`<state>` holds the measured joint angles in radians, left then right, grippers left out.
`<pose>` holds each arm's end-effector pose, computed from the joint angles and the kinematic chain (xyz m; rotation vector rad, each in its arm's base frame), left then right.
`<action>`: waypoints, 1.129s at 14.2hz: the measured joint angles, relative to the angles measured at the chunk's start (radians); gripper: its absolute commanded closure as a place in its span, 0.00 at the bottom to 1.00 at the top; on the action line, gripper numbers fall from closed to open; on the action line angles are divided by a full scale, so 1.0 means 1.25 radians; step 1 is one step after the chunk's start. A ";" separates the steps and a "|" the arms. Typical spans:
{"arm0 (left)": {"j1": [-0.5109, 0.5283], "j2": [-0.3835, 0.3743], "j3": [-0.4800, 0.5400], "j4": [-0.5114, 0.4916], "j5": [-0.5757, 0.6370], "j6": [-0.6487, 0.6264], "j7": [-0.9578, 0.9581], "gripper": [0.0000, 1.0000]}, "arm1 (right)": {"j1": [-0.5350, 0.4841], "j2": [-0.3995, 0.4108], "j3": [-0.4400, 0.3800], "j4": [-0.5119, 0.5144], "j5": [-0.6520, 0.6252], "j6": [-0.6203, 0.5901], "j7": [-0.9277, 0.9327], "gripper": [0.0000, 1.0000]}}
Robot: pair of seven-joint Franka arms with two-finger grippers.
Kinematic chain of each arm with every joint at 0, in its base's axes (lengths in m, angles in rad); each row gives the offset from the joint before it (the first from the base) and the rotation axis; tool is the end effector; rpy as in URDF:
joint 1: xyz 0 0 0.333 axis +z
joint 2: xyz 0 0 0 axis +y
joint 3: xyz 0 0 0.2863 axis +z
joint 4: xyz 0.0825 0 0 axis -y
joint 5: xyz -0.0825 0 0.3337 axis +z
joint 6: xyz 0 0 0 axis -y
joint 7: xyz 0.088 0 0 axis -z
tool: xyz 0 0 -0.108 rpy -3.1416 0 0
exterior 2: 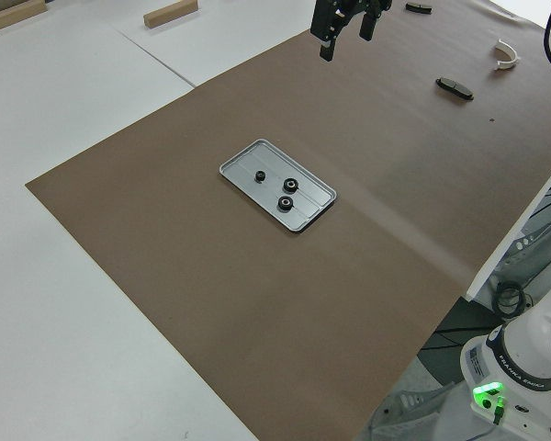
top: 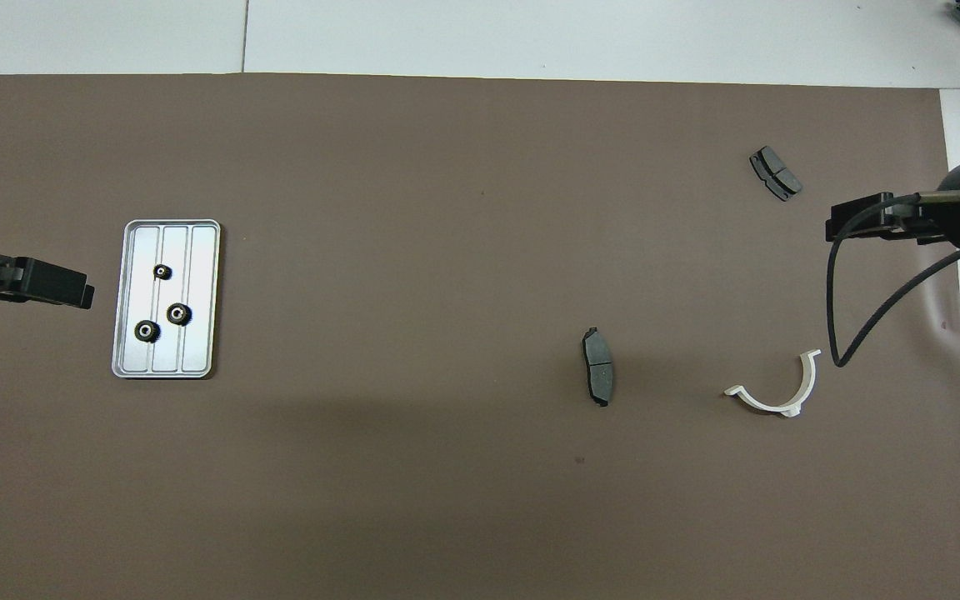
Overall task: Place bearing gear from tray to pile
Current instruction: 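Move the left gripper over the silver tray toward the bearings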
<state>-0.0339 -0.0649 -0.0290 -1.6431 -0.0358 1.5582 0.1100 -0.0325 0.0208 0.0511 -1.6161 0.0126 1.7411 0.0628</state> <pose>0.4827 -0.0348 0.5944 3.0955 -0.2683 -0.0299 0.5255 0.0107 0.5796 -3.1188 0.0714 -0.1617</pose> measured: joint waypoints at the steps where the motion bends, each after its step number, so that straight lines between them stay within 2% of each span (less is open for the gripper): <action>1: 0.000 0.000 0.000 0.000 0.000 0.000 0.000 0.00 | 0.000 0.000 0.000 0.000 0.000 0.000 0.000 0.00; 6: 0.000 -0.001 0.001 -0.009 0.000 0.010 0.001 0.00 | 0.000 0.000 0.000 0.000 0.000 0.000 0.000 0.00; 11: 0.005 0.009 0.010 -0.066 0.001 0.109 0.001 0.00 | 0.000 0.000 0.000 0.000 0.000 0.000 0.000 0.00; 13: 0.023 0.048 0.011 -0.083 0.001 0.178 0.001 0.00 | 0.000 0.000 0.000 0.000 0.000 0.000 0.000 0.00; 16: 0.059 0.144 0.012 -0.100 0.001 0.321 0.001 0.00 | 0.000 0.000 0.000 0.000 0.000 0.000 0.000 0.00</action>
<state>0.0398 0.1150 -0.0139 -1.7684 -0.0347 1.9591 0.1108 -0.0325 0.0208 0.0511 -1.6161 0.0126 1.7411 0.0628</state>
